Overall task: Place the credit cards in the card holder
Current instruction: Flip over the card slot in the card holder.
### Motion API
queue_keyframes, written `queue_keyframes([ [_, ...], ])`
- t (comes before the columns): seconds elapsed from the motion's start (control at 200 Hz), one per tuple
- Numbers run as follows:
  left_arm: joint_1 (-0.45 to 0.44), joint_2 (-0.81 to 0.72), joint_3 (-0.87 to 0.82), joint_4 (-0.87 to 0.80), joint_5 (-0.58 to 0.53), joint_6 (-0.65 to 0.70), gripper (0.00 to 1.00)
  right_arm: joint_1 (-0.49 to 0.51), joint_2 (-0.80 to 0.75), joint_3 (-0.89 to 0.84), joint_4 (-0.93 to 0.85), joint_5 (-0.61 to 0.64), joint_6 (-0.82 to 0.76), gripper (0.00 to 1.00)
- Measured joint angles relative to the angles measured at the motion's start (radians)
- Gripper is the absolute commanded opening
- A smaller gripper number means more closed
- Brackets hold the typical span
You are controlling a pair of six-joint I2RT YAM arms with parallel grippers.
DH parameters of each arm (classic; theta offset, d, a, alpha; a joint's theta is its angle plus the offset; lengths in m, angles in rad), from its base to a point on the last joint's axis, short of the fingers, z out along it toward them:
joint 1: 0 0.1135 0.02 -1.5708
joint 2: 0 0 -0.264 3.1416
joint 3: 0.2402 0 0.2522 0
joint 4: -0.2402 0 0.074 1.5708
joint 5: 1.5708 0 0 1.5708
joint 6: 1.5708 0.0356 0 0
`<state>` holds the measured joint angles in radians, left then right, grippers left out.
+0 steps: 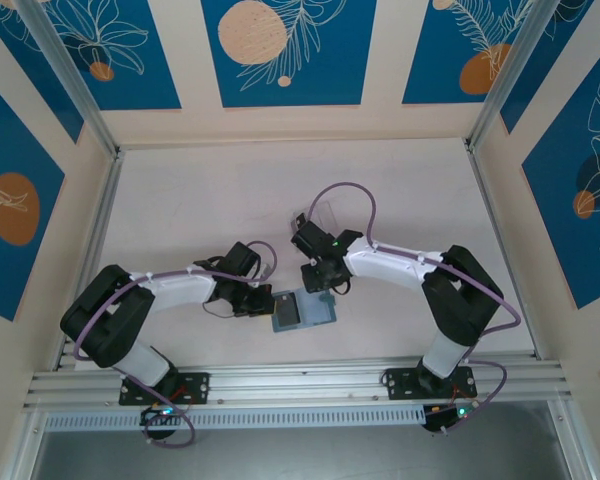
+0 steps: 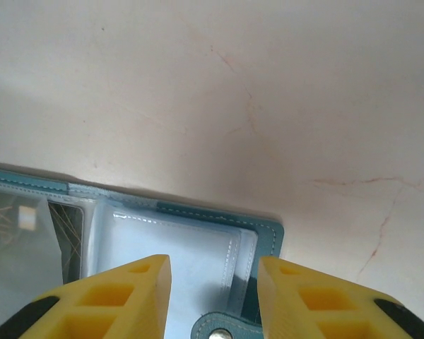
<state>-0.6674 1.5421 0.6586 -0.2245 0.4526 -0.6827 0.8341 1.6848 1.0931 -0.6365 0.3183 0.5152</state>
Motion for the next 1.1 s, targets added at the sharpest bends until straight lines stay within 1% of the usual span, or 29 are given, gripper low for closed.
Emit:
queue_keyframes([
  [0.425, 0.004, 0.005, 0.0, 0.001, 0.009, 0.0, 0.03, 0.005, 0.093, 0.006, 0.023, -0.031, -0.041, 0.39],
  [0.715, 0.005, 0.005, 0.0, 0.001, 0.011, 0.0, 0.04, 0.018, 0.1, 0.006, 0.034, -0.025, -0.044, 0.34],
  [0.795, 0.005, 0.005, 0.0, 0.001, 0.011, 0.0, 0.04, 0.026, 0.1, 0.006, 0.034, -0.008, -0.041, 0.37],
  [0.9, 0.005, 0.005, 0.0, 0.001, 0.011, 0.0, 0.04, 0.039, 0.102, 0.007, 0.03, 0.021, -0.033, 0.38],
  [1.065, 0.005, 0.006, 0.0, 0.001, 0.011, 0.0, 0.04, 0.085, 0.098, 0.02, -0.021, 0.128, -0.014, 0.4],
  [1.1, 0.005, 0.006, 0.0, 0.001, 0.011, 0.0, 0.04, 0.097, 0.092, 0.02, -0.033, 0.144, -0.014, 0.42],
])
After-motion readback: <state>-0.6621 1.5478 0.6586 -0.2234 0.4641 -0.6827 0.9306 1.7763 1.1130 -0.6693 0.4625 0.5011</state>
